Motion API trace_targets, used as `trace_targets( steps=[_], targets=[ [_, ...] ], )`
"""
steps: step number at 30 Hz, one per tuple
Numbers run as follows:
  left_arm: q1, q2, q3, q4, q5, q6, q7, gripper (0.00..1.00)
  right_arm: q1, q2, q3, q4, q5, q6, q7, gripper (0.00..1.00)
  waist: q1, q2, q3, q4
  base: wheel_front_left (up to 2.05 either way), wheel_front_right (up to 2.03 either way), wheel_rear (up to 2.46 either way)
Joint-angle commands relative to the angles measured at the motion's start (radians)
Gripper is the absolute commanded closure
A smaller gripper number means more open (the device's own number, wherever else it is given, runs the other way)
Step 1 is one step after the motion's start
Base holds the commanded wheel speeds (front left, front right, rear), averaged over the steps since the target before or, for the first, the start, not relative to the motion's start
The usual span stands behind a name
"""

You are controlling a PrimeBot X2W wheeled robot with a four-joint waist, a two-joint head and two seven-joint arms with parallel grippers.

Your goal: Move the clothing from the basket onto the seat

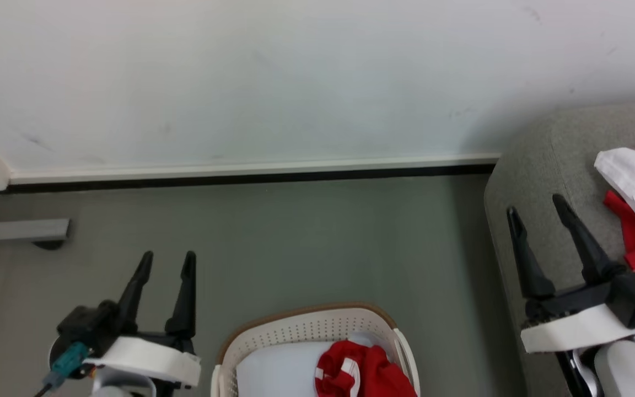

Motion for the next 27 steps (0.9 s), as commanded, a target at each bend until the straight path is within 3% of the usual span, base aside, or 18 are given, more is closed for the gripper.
trace_targets(
  steps=[1, 12, 27],
  targets=[
    [-0.031, 0.027, -0.028, 0.008, -0.024, -0.002, 0.000, 0.00, -0.041, -0.001, -0.007, -0.015, -0.006, -0.003, -0.003, 0.00, -0.0001, -0.0001, 0.079, -0.043, 0.00, 0.00, 0.00],
    [-0.183, 0.152, -0.269, 0.129, -0.092, -0.001, 0.000, 0.00, -0.202, 0.091, -0.113, -0.138, -0.037, -0.003, -0.003, 0.00, -0.0001, -0.0001, 0.309, -0.132, 0.00, 0.00, 0.00],
    [-0.428, 0.253, -0.653, 0.442, -0.207, -0.001, 0.034, 0.00, -0.357, 0.114, -0.104, -0.238, -0.092, -0.003, -0.003, 0.00, -0.0001, -0.0001, 0.542, -0.237, 0.00, 0.00, 0.00]
  ],
)
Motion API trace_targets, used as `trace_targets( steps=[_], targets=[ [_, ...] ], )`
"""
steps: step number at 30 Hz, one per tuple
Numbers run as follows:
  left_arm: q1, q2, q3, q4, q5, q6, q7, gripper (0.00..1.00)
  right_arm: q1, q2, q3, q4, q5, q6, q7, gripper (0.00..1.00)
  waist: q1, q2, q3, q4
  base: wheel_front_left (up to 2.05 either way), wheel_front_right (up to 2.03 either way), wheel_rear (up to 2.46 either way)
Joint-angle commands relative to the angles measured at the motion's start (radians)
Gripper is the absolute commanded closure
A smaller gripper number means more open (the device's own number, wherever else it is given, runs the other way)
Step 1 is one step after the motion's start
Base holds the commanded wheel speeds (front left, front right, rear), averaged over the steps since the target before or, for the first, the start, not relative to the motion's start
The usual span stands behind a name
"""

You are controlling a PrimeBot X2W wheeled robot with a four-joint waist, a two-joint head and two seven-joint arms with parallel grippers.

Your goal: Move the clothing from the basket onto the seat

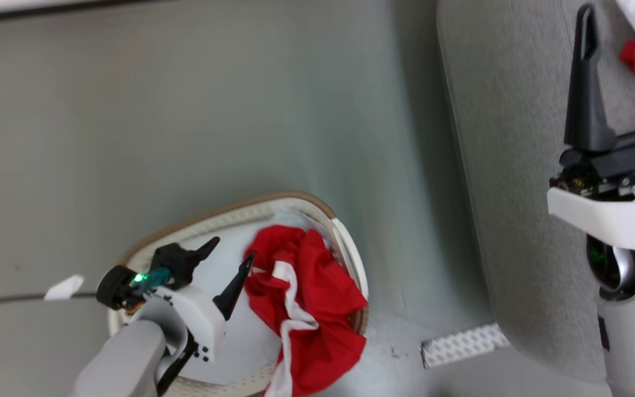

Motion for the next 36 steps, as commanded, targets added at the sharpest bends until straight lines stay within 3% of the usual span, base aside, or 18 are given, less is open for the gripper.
trace_targets(
  steps=[1, 6, 19, 28, 35, 36],
  targets=[
    [-0.024, 0.013, -0.019, 0.017, -0.009, 0.001, 0.005, 0.00, -0.020, 0.002, 0.001, -0.010, 0.003, -0.003, -0.003, 0.00, -0.0003, 0.0000, 0.061, -0.048, 0.00, 0.00, 0.00],
    [-0.098, 0.034, -0.119, 0.094, -0.070, 0.001, 0.023, 0.00, -0.051, 0.003, 0.005, -0.047, 0.041, -0.003, -0.003, 0.00, -0.0003, 0.0000, 0.131, -0.096, 0.00, 0.00, 0.00],
    [-0.240, 0.081, -0.270, 0.254, -0.166, 0.001, 0.050, 0.00, -0.058, 0.003, 0.005, -0.118, 0.115, -0.003, -0.003, 0.00, -0.0003, 0.0000, 0.275, -0.203, 0.00, 0.00, 0.00],
    [-0.304, 0.080, -0.411, 0.366, -0.194, 0.001, 0.182, 0.00, -0.033, 0.003, 0.000, -0.118, 0.128, -0.003, -0.003, 0.00, -0.0003, 0.0000, 0.295, -0.202, 0.00, 0.00, 0.00],
    [-0.341, 0.090, -0.482, 0.360, -0.263, 0.001, 0.200, 0.00, -0.036, 0.003, -0.003, -0.115, 0.119, -0.003, -0.003, 0.00, -0.0003, 0.0000, 0.300, -0.198, 0.00, 0.00, 0.00],
    [-0.346, 0.092, -0.491, 0.366, -0.270, 0.001, 0.204, 0.41, -0.038, 0.003, 0.000, -0.113, 0.117, -0.003, -0.003, 0.00, -0.0003, 0.0000, 0.300, -0.197, 0.00, 0.00, 0.00]
  ],
)
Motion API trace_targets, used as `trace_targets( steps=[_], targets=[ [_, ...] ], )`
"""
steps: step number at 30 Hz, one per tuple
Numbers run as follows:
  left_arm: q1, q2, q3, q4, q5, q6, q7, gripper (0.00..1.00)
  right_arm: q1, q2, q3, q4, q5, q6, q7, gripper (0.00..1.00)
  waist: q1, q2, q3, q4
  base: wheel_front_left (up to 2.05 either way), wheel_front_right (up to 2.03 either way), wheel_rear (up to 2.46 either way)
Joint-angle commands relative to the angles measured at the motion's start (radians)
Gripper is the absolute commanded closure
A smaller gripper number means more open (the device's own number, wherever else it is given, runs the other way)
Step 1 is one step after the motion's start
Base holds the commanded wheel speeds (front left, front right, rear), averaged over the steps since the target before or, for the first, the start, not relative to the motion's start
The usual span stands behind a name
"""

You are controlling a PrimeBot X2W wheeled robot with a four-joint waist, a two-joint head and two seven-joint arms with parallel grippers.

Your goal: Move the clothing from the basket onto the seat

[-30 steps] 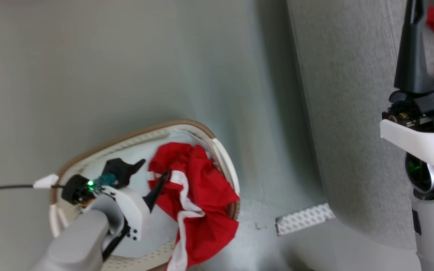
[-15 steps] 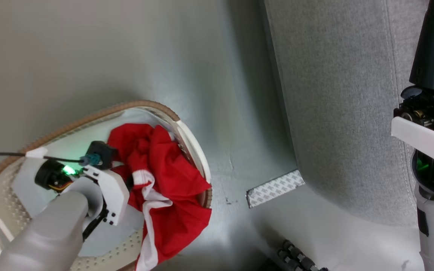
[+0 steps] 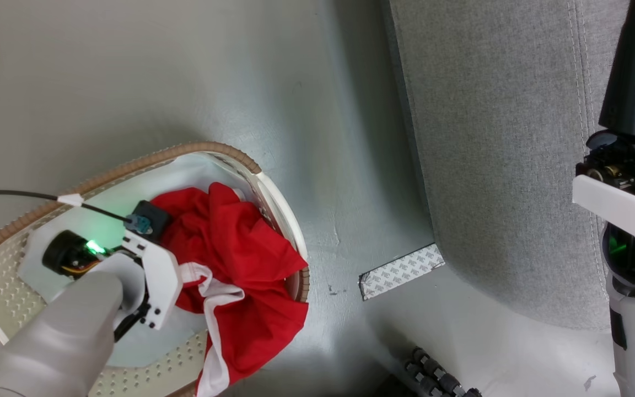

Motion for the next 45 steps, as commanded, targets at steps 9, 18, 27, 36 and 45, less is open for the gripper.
trace_targets(
  steps=[9, 18, 27, 36, 45],
  targets=[
    [-0.019, 0.042, -0.055, 0.005, -0.087, 0.001, -0.052, 1.00, -0.031, 0.001, 0.026, 0.024, 0.001, -0.003, -0.003, 0.00, -0.0001, 0.0000, -0.033, -0.013, 0.00, 0.00, 0.00],
    [0.050, -0.023, -0.077, -0.025, -0.178, 0.001, -0.165, 1.00, 0.017, 0.001, -0.006, 0.064, -0.045, -0.003, -0.003, 0.00, -0.0001, 0.0000, -0.233, 0.059, 0.00, 0.00, 0.00],
    [0.120, -0.109, -0.092, -0.099, -0.221, 0.001, -0.234, 1.00, 0.117, -0.008, -0.054, 0.122, -0.114, -0.003, -0.003, 0.00, -0.0001, 0.0000, -0.491, 0.168, 0.00, 0.00, 0.00],
    [0.182, -0.128, 0.056, -0.254, -0.148, 0.007, -0.237, 1.00, 0.213, -0.069, -0.076, 0.166, -0.081, -0.003, -0.003, 0.00, -0.0001, 0.0000, -0.681, 0.251, 0.00, 0.00, 0.00],
    [0.275, -0.099, 0.249, -0.516, -0.018, 0.047, -0.237, 1.00, 0.318, -0.110, -0.059, 0.216, -0.037, -0.003, -0.003, 0.00, -0.0001, 0.0000, -0.826, 0.318, 0.00, 0.00, 0.00]
  ],
)
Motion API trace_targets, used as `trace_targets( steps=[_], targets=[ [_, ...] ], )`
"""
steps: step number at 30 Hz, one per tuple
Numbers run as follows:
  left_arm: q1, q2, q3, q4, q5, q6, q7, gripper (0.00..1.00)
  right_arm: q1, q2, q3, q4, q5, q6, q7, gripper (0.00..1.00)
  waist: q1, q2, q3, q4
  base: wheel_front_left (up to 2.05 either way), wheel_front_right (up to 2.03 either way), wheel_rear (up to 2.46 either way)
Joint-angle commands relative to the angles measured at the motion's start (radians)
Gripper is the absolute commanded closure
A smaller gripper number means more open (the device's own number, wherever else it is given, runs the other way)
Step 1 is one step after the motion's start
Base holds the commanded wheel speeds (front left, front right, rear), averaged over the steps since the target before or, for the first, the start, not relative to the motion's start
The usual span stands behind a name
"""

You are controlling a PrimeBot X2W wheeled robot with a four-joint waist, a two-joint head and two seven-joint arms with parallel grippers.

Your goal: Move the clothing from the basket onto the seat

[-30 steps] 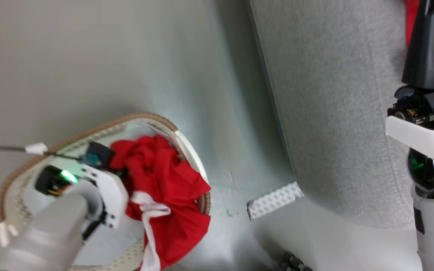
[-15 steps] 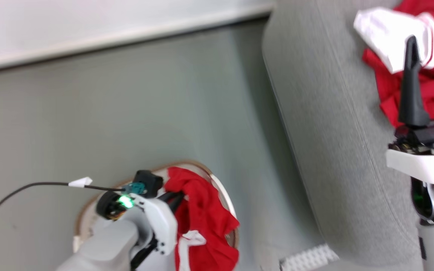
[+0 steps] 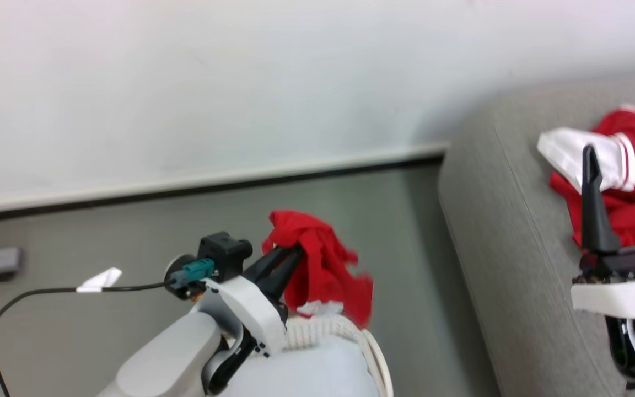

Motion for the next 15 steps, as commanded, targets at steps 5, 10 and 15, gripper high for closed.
trace_targets(
  steps=[5, 10, 15],
  targets=[
    [0.020, 0.021, 0.055, -0.102, 0.041, 0.018, 0.000, 1.00, 0.051, -0.019, 0.025, 0.030, 0.033, -0.003, -0.003, 0.00, 0.0004, 0.0000, -0.114, 0.072, 0.00, 0.00, 0.00],
    [-0.018, 0.026, 0.075, -0.150, 0.054, 0.033, 0.001, 1.00, 0.084, -0.016, 0.061, 0.056, 0.072, -0.003, -0.003, 0.00, 0.0004, 0.0000, -0.162, 0.097, 0.00, 0.00, 0.00],
    [-0.071, 0.021, 0.094, -0.178, 0.053, 0.046, 0.014, 1.00, 0.114, -0.017, 0.097, 0.071, 0.095, -0.003, -0.003, 0.00, 0.0004, 0.0000, -0.181, 0.123, 0.00, 0.00, 0.00]
  ],
)
